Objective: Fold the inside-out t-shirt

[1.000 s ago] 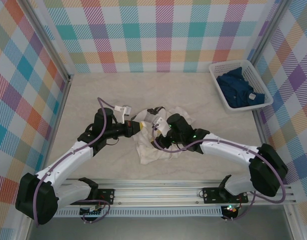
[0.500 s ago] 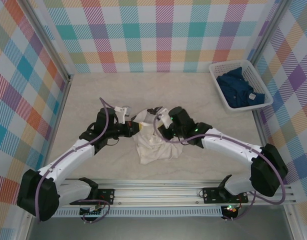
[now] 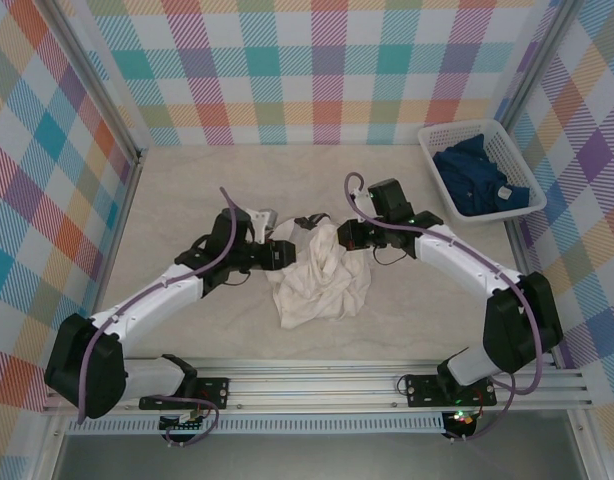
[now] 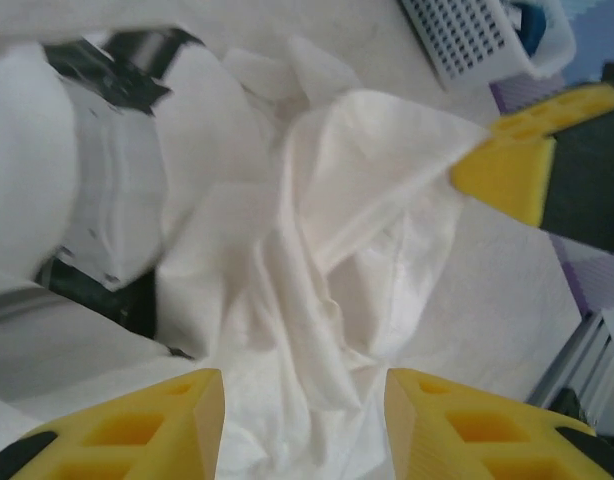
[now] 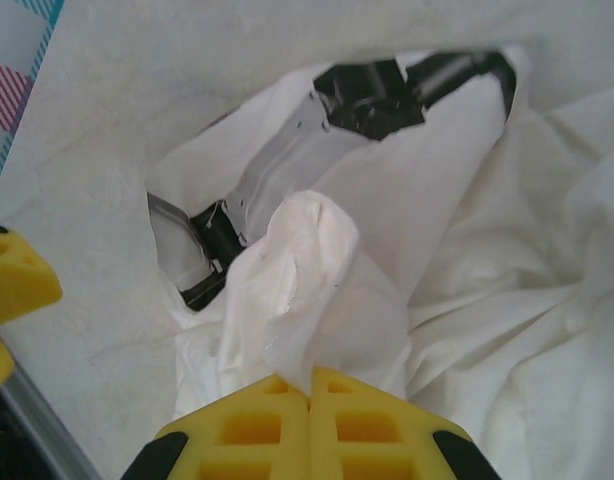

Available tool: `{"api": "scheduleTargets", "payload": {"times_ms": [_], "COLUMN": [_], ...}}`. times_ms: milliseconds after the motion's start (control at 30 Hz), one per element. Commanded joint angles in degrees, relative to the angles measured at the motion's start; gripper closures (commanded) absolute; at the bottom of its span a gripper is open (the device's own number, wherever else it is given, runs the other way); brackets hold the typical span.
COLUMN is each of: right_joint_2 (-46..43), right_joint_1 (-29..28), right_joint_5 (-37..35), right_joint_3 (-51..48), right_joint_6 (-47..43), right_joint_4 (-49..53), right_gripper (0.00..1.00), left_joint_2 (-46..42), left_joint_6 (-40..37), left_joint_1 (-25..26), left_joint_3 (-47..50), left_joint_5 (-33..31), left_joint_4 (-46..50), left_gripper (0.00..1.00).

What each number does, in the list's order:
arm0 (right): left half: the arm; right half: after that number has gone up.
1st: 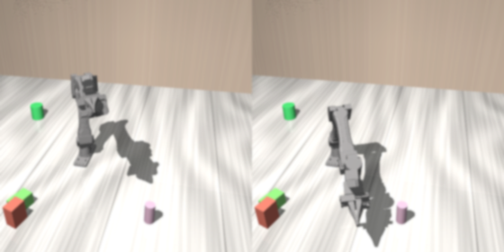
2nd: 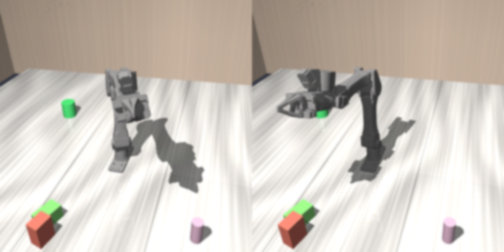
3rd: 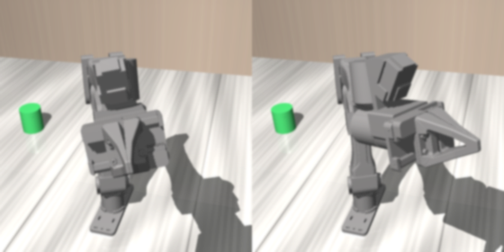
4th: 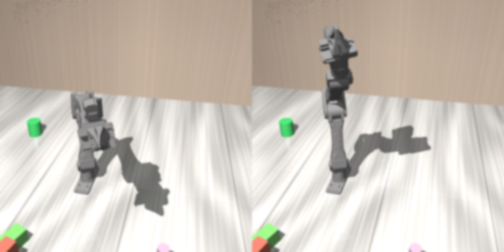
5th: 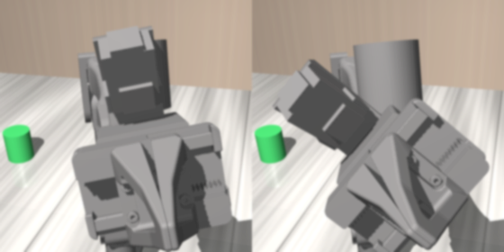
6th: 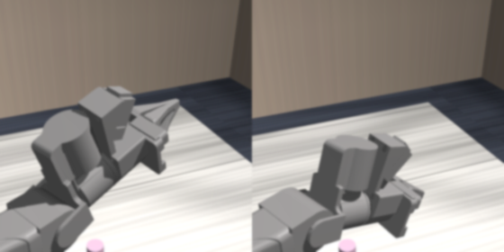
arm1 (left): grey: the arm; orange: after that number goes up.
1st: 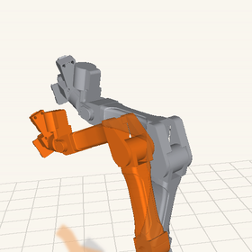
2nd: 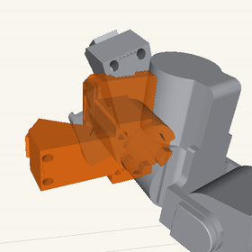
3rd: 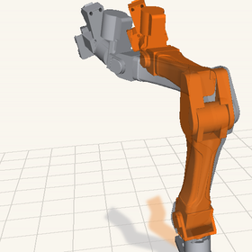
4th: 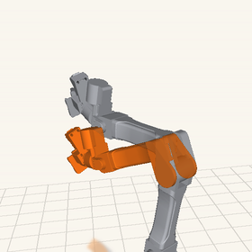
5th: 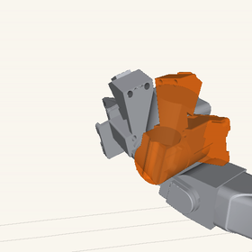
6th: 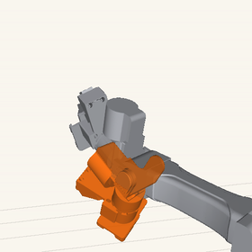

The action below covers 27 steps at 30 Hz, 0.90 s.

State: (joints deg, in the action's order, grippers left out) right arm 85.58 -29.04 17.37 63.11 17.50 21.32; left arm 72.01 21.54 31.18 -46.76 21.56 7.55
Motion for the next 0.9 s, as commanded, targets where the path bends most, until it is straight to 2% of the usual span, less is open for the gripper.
{"api": "scheduleTargets", "payload": {"times_ms": [0, 100, 233, 333, 633, 867], "right_joint_2": [-0.1, -0.1, 0.0, -0.5, -1.2, -1.2], "right_joint_1": [0.4, 0.6, 0.5, 0.6, 0.6, 0.6], "right_joint_5": [3.6, 3.8, 4.3, 4.0, 3.1, 3.1], "right_joint_3": [2.2, 2.0, 1.5, 1.2, 0.3, -0.2], "right_joint_6": [1.8, 1.8, 2.1, 2.0, 1.5, 1.5], "right_joint_4": [1.3, 1.1, 0.5, 0.4, 0.2, -0.1], "right_gripper": [1.0, 1.0, 1.0, 1.0, 1.0, 1.0], "left_joint_2": [-0.8, 2.1, 8.4, 13.0, 19.4, 21.5], "left_joint_6": [-1.0, -1.9, -3.1, -3.3, -1.8, -2.1], "left_joint_1": [3.3, 6.2, 8.7, 9.5, 9.7, 9.7], "left_joint_3": [-0.5, -3.1, -9.2, -12.7, -16.8, -17.5], "left_joint_5": [-2.6, -4.1, -6.7, -8.1, -10.2, -7.1], "left_joint_4": [2.0, 2.6, 5.1, 7.7, 12.1, 8.9], "left_gripper": [0.54, 0.56, 0.68, 0.71, 0.7, 0.69]}}
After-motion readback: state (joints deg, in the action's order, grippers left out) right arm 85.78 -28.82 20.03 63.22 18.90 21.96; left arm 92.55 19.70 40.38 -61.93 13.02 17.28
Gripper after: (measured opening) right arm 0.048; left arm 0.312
